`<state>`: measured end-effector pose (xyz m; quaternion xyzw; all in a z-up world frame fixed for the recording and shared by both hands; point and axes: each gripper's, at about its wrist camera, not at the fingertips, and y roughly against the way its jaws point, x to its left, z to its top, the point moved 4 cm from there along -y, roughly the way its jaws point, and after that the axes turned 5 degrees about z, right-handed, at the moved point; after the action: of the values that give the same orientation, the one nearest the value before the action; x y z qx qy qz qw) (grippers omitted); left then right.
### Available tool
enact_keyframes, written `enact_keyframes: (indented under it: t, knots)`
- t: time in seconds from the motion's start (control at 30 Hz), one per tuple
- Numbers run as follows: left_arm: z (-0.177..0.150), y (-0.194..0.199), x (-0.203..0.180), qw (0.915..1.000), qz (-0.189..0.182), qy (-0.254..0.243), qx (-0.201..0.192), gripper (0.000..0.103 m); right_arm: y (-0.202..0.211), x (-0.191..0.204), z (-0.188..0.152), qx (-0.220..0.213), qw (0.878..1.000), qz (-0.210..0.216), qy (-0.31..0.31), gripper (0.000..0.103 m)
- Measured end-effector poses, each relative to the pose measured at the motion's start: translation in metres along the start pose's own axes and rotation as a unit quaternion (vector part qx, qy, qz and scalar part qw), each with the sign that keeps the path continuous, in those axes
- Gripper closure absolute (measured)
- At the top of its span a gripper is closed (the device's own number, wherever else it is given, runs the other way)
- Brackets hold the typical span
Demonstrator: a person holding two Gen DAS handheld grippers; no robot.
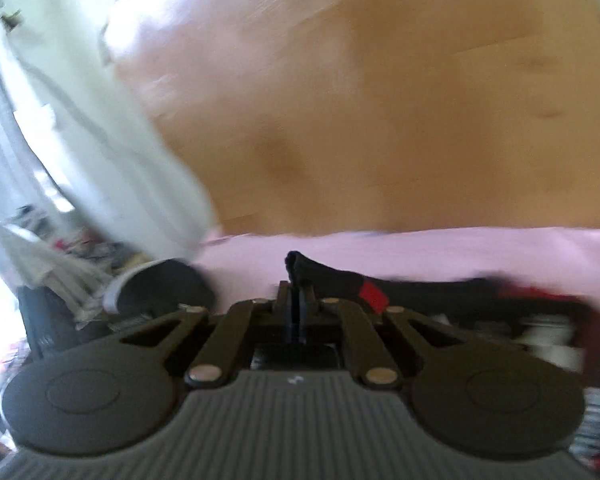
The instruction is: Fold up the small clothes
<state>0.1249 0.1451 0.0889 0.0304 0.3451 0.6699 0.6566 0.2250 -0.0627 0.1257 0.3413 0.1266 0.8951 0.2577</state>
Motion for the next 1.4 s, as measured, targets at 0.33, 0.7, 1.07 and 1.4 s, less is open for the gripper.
enact_keyframes:
  t: [0.33,0.7,1.07,1.4]
  knots:
    - [0.011,0.001,0.010,0.9989,-0.013,-0.043,0.014,0.060,-0.025,-0.024,-0.020,0.034,0.998,-0.050,0.024,0.074]
    - [-0.065,-0.098,-0.055,0.9663,0.046,-0.244,0.066,0.061,0.027,-0.102,-0.103,0.026,0.987,-0.029,-0.156,0.099]
    - [-0.074,-0.034,-0.105,0.9718,-0.012,-0.227,0.062,0.052,0.284,-0.097,-0.195,-0.115,0.962,-0.237,-0.069,0.069]
    - [-0.159,-0.041,-0.174,0.9474,-0.064,-0.298,0.098,0.047,0.311,-0.105,-0.251,-0.091,0.941,-0.324,-0.036,0.048]
